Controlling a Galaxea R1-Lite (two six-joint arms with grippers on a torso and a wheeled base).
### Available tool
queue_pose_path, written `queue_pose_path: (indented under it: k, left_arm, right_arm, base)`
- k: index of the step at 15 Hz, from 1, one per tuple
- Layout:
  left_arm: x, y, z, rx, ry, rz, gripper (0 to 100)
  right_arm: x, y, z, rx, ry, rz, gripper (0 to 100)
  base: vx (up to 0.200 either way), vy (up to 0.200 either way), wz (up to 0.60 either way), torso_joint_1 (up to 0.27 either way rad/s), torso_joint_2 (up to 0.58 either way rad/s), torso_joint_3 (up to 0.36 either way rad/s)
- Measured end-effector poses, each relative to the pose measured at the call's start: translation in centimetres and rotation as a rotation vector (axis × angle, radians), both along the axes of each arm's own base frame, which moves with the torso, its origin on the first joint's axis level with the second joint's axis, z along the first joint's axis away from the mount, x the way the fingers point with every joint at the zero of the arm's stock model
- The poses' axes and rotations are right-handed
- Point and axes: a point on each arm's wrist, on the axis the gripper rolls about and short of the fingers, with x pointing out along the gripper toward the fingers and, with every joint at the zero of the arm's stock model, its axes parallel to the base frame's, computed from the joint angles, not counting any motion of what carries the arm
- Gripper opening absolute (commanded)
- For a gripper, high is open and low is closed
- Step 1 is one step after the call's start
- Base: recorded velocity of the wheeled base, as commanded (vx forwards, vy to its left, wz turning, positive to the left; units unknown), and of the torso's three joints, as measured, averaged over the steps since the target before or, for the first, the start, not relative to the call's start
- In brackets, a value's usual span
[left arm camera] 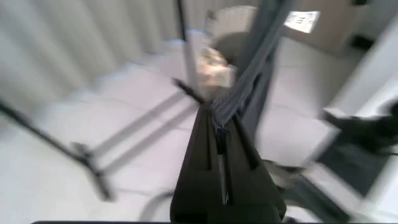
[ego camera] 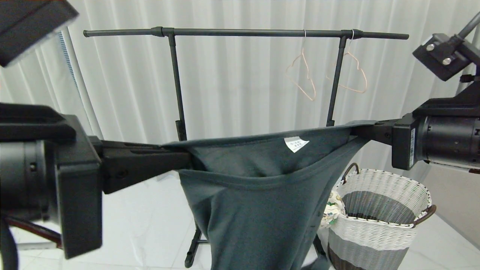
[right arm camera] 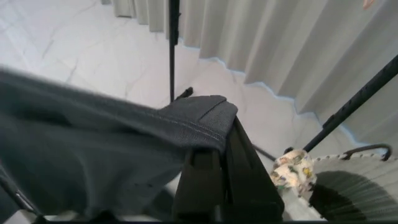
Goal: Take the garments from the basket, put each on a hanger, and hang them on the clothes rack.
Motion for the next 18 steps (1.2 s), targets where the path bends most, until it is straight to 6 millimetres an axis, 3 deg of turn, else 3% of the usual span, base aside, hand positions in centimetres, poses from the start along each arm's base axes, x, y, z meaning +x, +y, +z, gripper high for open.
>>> queue_pose_path:
  k: [3, 9, 13, 15, 18]
  left_arm:
    - [0.6, 0.6, 1.5, 0.146, -0.191, 0.084, 0]
    - [1.1, 0.7, 4.2, 0.098, -0.263, 0.113, 0]
    - [1.5, 0.3, 6.0, 0.057, -0.294, 0.123, 0]
    - [2.3, -0.7, 6.9, 0.046, -0.299, 0.123, 0]
    - [3.9, -2.5, 6.7, 0.027, -0.271, 0.111, 0]
  right_arm:
    - [-0.5, -0.4, 1.7, 0.015, -0.122, 0.028, 0]
    - [-0.6, -0.5, 5.9, 0.101, -0.227, 0.052, 0]
    - [-1.6, -1.4, 8.0, 0.022, -0.179, 0.08, 0]
    - [-2.8, -2.5, 9.0, -0.059, -0.092, 0.088, 0]
    - [-4.4, -4.0, 9.5, -0.117, -0.018, 0.112, 0]
  base:
    - [0.0, 0.0, 0.0, 0.0, 0.0, 0.0]
    - [0.0, 0.0, 0.0, 0.0, 0.0, 0.0]
    - [0.0, 0.0, 0.0, 0.0, 0.0, 0.0]
    - [0.0, 0.0, 0.0, 0.0, 0.0, 0.0]
    - [0.0, 0.0, 0.0, 0.0, 0.0, 0.0]
